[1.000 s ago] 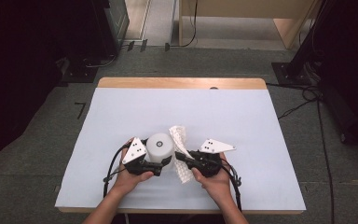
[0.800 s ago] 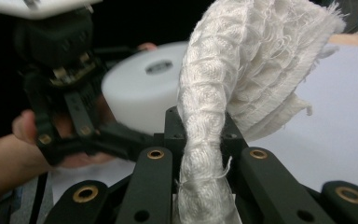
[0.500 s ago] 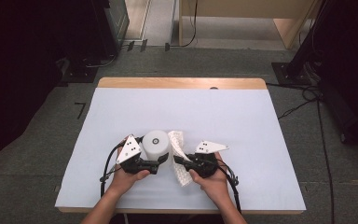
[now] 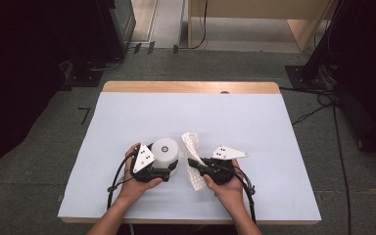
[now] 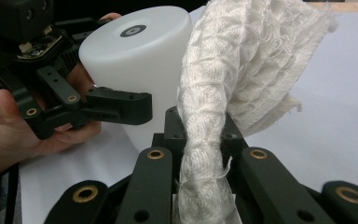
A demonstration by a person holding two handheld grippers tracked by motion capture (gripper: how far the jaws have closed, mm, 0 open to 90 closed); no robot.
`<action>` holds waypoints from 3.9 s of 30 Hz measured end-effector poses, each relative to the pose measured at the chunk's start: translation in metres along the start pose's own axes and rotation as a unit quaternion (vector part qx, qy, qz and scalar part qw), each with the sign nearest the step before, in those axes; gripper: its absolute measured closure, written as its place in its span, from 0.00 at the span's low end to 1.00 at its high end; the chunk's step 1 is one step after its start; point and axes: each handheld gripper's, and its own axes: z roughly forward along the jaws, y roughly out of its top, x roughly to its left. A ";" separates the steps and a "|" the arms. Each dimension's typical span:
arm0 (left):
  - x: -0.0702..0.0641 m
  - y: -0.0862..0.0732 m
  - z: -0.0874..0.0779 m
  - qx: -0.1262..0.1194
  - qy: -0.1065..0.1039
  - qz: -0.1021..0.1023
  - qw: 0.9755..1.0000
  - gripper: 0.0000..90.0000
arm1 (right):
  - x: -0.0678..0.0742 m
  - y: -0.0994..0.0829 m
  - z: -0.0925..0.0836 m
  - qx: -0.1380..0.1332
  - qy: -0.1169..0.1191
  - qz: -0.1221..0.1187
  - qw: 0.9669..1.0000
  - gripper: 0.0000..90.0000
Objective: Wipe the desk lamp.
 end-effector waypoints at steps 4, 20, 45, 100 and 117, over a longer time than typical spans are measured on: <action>-0.001 0.001 -0.003 -0.005 0.005 -0.010 1.000 0.09 | -0.001 -0.001 0.000 0.000 -0.003 -0.004 1.000 0.89; -0.011 0.006 -0.005 -0.006 0.039 -0.043 0.998 0.10 | 0.000 -0.004 0.002 0.002 -0.007 -0.002 1.000 0.88; -0.002 0.017 -0.018 -0.051 -0.059 -0.042 0.996 0.10 | 0.015 0.001 0.005 0.000 0.018 -0.006 1.000 0.89; 0.012 0.001 -0.007 -0.046 0.012 0.001 0.999 0.10 | -0.005 -0.002 -0.005 -0.017 -0.015 0.016 1.000 0.89; 0.013 -0.002 -0.017 -0.025 0.034 -0.042 0.998 0.02 | -0.007 -0.002 -0.005 -0.011 -0.021 0.007 1.000 0.88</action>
